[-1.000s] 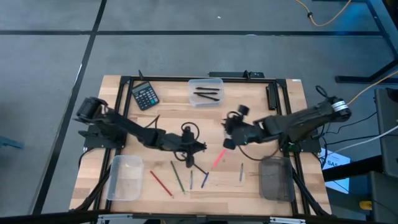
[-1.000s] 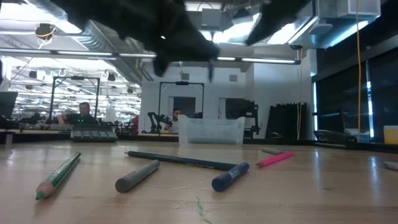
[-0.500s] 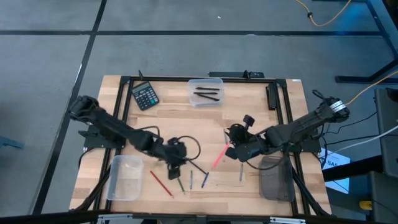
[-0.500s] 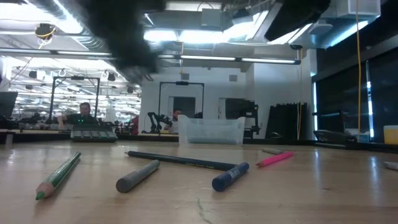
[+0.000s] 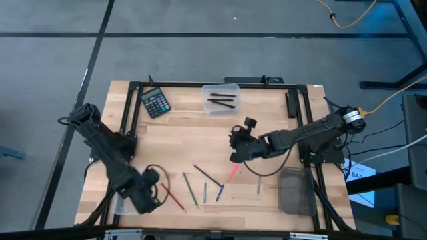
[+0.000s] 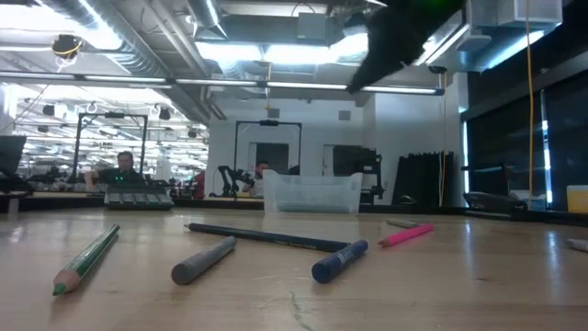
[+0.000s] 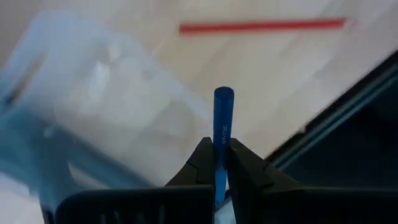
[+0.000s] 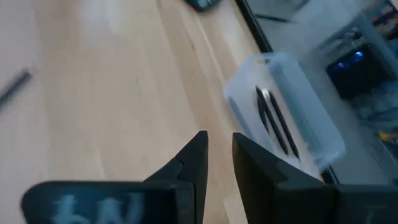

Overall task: Sort crayons/erasers/pens/pencils in bins
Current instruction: Put the top blue crayon into the bottom transparent bin, then put the top gray crayon into the bottom transparent bin

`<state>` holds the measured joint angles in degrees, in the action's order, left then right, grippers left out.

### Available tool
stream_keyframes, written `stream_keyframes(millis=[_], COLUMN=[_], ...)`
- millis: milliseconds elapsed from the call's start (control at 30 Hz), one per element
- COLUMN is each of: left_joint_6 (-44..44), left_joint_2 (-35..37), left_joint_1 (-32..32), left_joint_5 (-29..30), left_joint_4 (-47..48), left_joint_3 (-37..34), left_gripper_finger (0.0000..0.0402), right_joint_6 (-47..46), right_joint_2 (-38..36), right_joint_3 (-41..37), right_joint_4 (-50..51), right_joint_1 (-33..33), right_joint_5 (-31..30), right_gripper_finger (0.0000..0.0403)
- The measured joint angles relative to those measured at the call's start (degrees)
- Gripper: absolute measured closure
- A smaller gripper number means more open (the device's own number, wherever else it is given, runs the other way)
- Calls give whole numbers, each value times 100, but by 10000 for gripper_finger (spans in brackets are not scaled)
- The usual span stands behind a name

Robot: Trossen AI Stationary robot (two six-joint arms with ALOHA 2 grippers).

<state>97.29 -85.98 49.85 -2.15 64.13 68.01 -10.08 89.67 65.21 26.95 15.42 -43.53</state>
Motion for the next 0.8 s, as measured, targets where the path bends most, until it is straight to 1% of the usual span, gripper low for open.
stream_keyframes(millis=[67,167,233,267,333,467,533,600,700,767,800], left_joint_6=[523,1314,1776,1952,2229,2468,2554,2608,2665,2614,2551], left_joint_2=[-34,-55,-54,-54,-54,-54,-54,-54,-52,-52,-50], left_joint_1=[277,637,813,881,993,1066,1064,1058,1021,970,933], left_joint_5=[-66,-278,-300,-289,-186,77,109,111,-92,-345,-406], left_joint_4=[1,24,14,26,-46,-317,-334,-316,-299,-234,-127], left_joint_3=[-155,-484,-692,-791,-938,-1169,-1222,-1235,-1191,-1078,-996], left_gripper_finger=[392,390,382,376,359,322,305,294,287,288,289], right_joint_6=[170,427,488,559,737,943,1213,1409,1476,1473,1472], right_joint_2=[-2,0,0,0,0,0,-8,-122,-332,-442,-488], right_joint_3=[4,4,4,4,4,4,4,2,0,0,0], right_joint_4=[-273,-517,-679,-738,-880,-1062,-870,-141,879,1455,1619], right_joint_1=[-217,-492,-618,-670,-730,-808,-849,-876,-933,-949,-944], right_joint_5=[429,1487,2172,2420,2725,2994,3102,2957,2422,2402,2548], right_gripper_finger=[325,325,325,325,325,325,325,325,325,325,325])
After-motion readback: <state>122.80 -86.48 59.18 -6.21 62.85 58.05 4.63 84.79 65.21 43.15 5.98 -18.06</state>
